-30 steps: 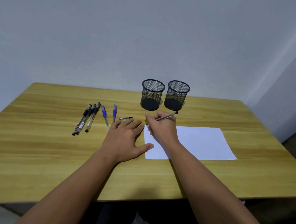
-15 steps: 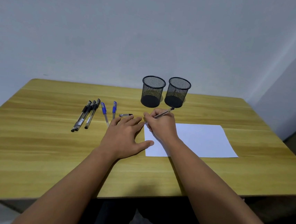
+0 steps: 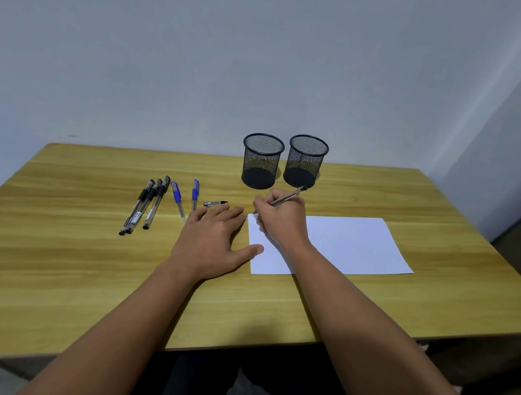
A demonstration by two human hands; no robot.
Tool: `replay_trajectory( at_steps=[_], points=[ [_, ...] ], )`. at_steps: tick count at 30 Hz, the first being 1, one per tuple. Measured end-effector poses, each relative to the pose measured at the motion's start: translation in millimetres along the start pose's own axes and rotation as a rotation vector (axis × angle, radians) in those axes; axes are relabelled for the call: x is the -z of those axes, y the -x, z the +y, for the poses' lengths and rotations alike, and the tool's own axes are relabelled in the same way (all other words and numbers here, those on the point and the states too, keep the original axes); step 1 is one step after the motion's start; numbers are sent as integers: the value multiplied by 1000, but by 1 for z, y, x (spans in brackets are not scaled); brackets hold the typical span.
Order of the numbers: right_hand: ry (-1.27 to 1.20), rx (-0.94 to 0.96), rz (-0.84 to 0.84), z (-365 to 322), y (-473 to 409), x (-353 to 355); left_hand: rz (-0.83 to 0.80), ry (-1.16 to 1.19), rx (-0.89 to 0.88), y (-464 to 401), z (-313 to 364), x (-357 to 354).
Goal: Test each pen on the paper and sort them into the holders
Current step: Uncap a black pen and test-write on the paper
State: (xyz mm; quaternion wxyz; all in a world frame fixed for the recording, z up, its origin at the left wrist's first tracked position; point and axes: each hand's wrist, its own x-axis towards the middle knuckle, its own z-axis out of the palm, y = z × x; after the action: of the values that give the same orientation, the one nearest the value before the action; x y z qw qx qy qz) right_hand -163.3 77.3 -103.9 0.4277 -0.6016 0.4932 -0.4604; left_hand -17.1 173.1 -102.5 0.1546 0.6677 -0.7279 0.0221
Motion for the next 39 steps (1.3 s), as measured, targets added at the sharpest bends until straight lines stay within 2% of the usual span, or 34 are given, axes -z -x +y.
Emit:
replay_trajectory(
  at_steps=[14,21,26,39],
  points=[
    [67,50,-50,8,-5,-4,3,-46,-17,1,2,-4],
    [93,71,-25,6,-3,-3,-1,-52,-13,2,3,-2],
    [121,50,63,5,-1,0,-1,-48,-9,2,3,-2],
    [184,49,18,6,-1,-4,-3,-44,-12,4,2,-2]
  ],
)
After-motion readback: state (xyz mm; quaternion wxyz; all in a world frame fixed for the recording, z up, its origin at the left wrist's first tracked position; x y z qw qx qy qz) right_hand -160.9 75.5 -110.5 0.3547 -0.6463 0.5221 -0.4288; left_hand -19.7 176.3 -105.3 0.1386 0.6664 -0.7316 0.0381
